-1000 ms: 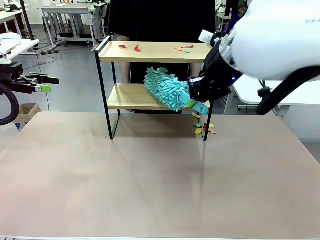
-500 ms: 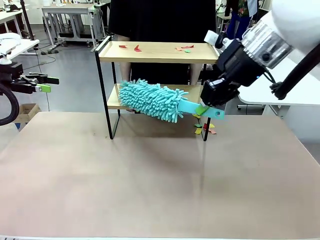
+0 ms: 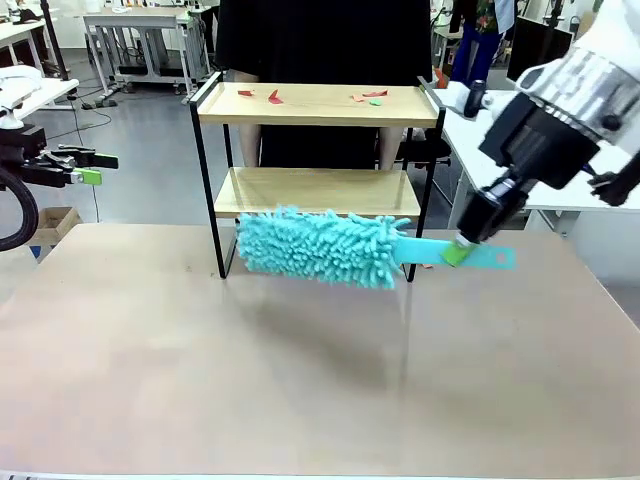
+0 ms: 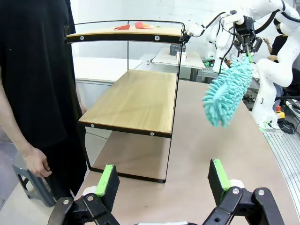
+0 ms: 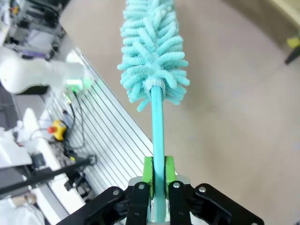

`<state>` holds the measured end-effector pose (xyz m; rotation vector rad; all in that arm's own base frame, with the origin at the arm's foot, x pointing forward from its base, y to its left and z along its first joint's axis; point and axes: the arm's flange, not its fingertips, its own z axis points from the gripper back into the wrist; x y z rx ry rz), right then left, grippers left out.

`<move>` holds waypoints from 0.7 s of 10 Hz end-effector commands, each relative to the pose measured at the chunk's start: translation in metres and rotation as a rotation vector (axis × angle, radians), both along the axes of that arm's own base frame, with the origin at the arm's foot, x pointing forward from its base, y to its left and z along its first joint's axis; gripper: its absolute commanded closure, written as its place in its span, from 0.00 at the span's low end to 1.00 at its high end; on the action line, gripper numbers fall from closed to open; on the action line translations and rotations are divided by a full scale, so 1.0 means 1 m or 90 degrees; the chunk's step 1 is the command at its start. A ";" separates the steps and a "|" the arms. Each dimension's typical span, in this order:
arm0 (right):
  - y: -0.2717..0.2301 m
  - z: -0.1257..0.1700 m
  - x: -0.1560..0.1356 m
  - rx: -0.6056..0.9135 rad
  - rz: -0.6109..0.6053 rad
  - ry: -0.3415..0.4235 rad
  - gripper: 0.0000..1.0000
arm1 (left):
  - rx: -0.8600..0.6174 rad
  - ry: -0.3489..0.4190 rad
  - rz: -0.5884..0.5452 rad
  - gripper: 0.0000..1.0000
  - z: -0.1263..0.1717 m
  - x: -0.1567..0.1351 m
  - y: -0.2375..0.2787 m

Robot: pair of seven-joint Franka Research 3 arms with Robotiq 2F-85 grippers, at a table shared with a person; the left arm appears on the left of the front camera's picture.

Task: Clean the shelf.
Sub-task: Clean the specific section of the Shelf indicated by the human with the Duster.

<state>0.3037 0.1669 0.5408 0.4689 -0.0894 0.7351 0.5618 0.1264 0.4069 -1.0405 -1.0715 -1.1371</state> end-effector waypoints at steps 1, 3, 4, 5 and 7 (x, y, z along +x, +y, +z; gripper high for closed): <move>-0.031 -0.006 -0.018 -0.041 0.036 -0.007 0.87 | 0.000 -0.006 0.000 0.00 0.003 -0.001 -0.001; -0.057 -0.016 -0.042 -0.068 0.051 0.010 0.87 | 0.000 -0.006 0.000 0.00 0.003 -0.001 -0.001; -0.071 -0.022 -0.050 -0.075 0.039 0.029 0.87 | 0.000 -0.006 0.000 0.00 0.003 -0.001 -0.001; -0.082 -0.026 -0.060 -0.083 0.037 0.033 0.87 | 0.000 -0.006 0.000 0.00 0.003 -0.001 -0.001; -0.091 -0.030 -0.065 -0.067 0.032 0.034 0.87 | 0.000 -0.006 0.000 0.00 0.003 -0.001 -0.001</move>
